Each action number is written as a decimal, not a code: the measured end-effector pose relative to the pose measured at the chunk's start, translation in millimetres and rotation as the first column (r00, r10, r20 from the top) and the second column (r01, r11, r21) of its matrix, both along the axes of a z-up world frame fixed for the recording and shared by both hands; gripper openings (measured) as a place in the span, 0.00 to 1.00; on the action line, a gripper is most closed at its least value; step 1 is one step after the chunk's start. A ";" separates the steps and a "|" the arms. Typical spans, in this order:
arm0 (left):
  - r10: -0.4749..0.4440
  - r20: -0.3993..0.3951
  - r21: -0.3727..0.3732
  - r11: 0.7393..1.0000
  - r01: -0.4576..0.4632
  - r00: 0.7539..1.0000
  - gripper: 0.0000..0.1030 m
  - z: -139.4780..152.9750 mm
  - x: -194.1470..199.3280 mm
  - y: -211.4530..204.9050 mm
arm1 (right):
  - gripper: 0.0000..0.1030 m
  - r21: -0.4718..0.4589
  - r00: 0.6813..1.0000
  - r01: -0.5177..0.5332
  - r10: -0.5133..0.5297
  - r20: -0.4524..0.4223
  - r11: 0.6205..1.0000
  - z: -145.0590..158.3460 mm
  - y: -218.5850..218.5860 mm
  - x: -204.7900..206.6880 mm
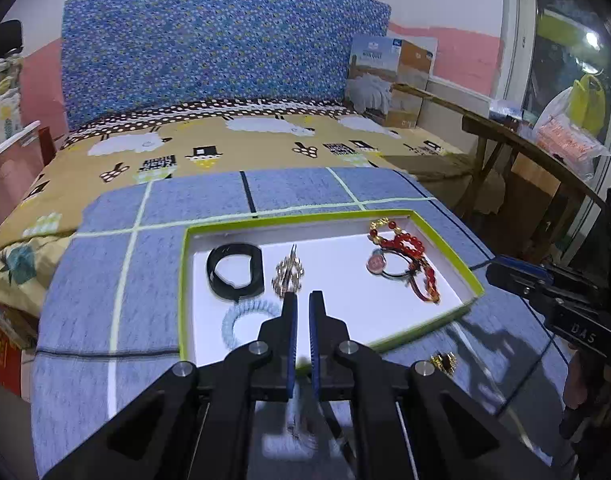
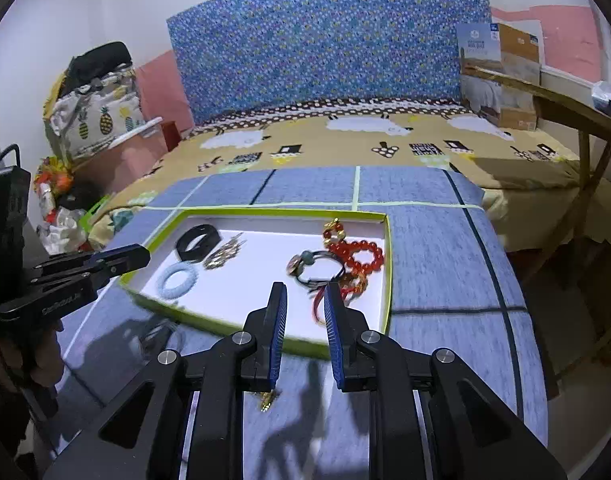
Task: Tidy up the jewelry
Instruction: 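Carry the gold pendant and black cord pendant into the green box, open both grippers, then lift both tools out of the box and move them over the grey cord and purple coil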
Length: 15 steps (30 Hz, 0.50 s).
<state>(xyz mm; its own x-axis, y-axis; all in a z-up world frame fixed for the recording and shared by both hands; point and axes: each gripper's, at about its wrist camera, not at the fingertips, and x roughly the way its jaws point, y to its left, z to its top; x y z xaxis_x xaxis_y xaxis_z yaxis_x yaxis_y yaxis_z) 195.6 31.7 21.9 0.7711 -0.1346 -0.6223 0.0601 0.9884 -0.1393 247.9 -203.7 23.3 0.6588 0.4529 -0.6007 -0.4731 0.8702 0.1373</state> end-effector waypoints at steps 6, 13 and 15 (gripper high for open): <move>0.029 0.017 -0.012 1.000 -0.029 0.999 0.06 1.8 -40.9 2.2 | 0.19 0.003 1.000 0.006 -0.006 0.026 1.000 3.6 -6.7 -42.8; 0.044 0.044 -0.010 0.999 -0.044 0.998 0.06 3.6 -84.7 0.2 | 0.19 -0.013 0.999 0.005 -0.004 0.046 1.000 1.1 -9.4 -83.5; 0.050 0.050 -0.006 0.999 -0.050 0.998 0.06 3.4 -95.6 0.4 | 0.19 -0.018 0.999 0.004 -0.003 0.051 1.000 -0.4 -9.8 -93.8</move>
